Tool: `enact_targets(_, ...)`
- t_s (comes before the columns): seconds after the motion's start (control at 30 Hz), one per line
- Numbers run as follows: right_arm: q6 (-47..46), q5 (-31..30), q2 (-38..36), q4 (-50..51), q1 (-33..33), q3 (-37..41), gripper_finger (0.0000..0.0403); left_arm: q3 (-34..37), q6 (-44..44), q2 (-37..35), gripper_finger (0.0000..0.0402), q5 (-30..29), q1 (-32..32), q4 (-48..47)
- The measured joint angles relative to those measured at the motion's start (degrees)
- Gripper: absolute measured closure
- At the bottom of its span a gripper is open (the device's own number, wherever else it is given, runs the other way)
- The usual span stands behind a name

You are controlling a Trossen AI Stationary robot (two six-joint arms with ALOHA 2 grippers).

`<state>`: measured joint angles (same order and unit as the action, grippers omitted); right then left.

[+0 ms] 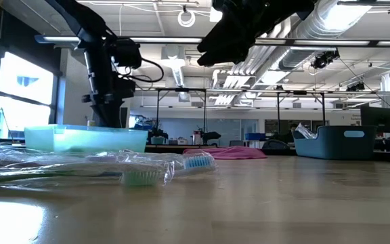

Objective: Pick & Place Toothbrushes
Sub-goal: Put the purple toothbrush to the dark blue bin bin

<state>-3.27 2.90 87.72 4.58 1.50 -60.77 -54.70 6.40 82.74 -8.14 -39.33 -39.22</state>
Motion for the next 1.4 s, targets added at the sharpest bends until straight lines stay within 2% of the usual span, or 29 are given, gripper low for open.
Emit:
enact_targets(0.27, -0.01, -0.01, 0.00, 0.09, 0.00, 0.02, 0.0160, 0.02, -3.35, -1.32, 0.0325, -0.56, 5.12, 0.10)
enact_targets(0.5, -0.02, 0.00, 0.00, 0.60, 0.00, 0.02, 0.0160, 0.07, -3.60, -4.87, 0.0325, -8.67, 13.79, 0.24)
enact_targets(0.67, -0.15, 0.00, 0.00, 2.33, 0.00, 0.02, 0.0160, 0.38, -3.11, -8.76, 0.0325, -10.32, 18.24, -0.34)
enact_targets(0.9, -0.15, 0.00, 0.00, 2.69, 0.00, 0.02, 0.0160, 10.71, 0.55, -19.13, 0.0325, -10.44, 25.41, 5.11)
enact_targets(1.17, -0.15, -0.05, 0.00, 2.52, 0.02, 0.02, 0.0160, 24.63, 3.92, -32.46, 0.0325, -8.80, 38.01, 17.62)
enact_targets(1.4, -0.11, -2.67, 0.00, 2.07, 0.02, 0.02, 0.0160, 28.46, 3.78, -39.67, 0.0325, -3.59, 47.53, 19.22)
